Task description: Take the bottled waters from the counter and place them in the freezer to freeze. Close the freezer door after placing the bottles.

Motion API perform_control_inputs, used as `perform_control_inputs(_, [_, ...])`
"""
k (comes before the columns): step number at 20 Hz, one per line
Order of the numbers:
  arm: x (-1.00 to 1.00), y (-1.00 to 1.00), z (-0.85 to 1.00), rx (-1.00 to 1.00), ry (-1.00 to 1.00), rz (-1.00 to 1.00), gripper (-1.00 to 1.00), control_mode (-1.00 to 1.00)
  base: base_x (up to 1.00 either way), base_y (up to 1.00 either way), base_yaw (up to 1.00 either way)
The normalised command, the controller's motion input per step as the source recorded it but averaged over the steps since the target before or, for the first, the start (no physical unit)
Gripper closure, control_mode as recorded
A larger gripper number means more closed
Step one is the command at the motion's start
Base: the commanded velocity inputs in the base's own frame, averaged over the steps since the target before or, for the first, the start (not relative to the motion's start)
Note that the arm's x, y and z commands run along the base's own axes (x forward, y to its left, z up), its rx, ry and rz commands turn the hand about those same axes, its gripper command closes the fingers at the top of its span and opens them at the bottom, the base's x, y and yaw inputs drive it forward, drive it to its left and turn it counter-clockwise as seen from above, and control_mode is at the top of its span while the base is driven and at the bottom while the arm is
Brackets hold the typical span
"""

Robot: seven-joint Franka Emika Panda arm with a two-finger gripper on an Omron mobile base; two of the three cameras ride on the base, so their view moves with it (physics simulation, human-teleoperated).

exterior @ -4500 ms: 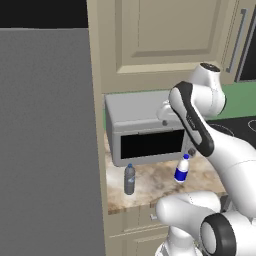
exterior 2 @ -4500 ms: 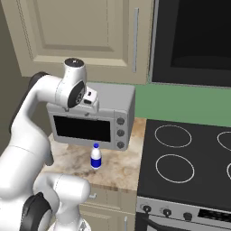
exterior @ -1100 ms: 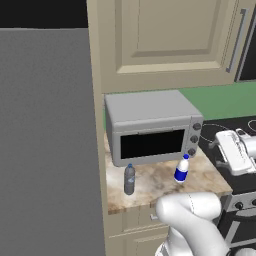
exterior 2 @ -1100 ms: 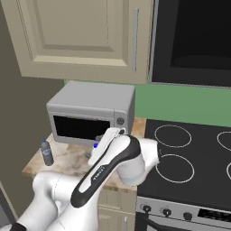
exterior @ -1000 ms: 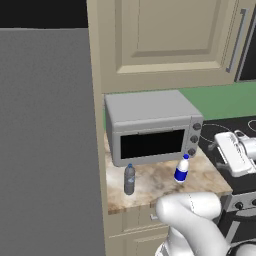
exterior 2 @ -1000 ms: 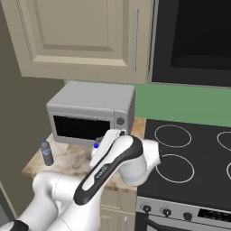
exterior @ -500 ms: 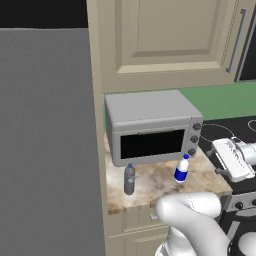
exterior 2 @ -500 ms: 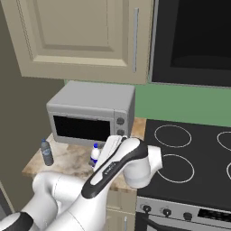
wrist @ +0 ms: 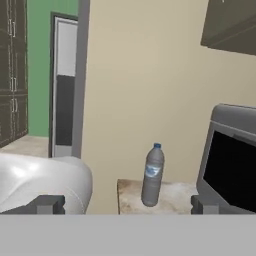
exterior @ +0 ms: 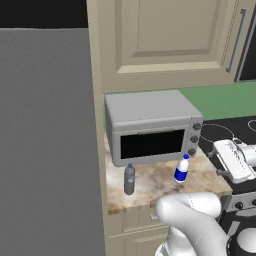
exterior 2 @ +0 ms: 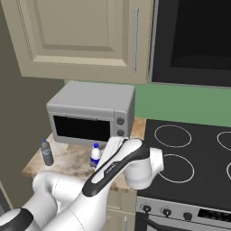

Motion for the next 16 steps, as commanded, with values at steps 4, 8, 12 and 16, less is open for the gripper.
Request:
perform_control_inputs(4, [0.18, 0.03, -0.49, 0.05, -0.05, -0.17, -1.00, -1.00, 0.00, 0.00, 0.00])
perform_control_inputs(8, [0.57, 0.00, -0.44, 0.05, 0.00, -0.28, -1.00, -1.00, 0.00, 0.00, 0.00])
perform_control_inputs(12, [0.41, -0.04, -0.29, 0.02, 0.00, -0.28, -1.00, -1.00, 0.00, 0.00, 0.00])
perform_control_inputs(16, [0.19, -0.20, -0.12, 0.03, 0.00, -0.09, -1.00, -1.00, 0.00, 0.00, 0.00])
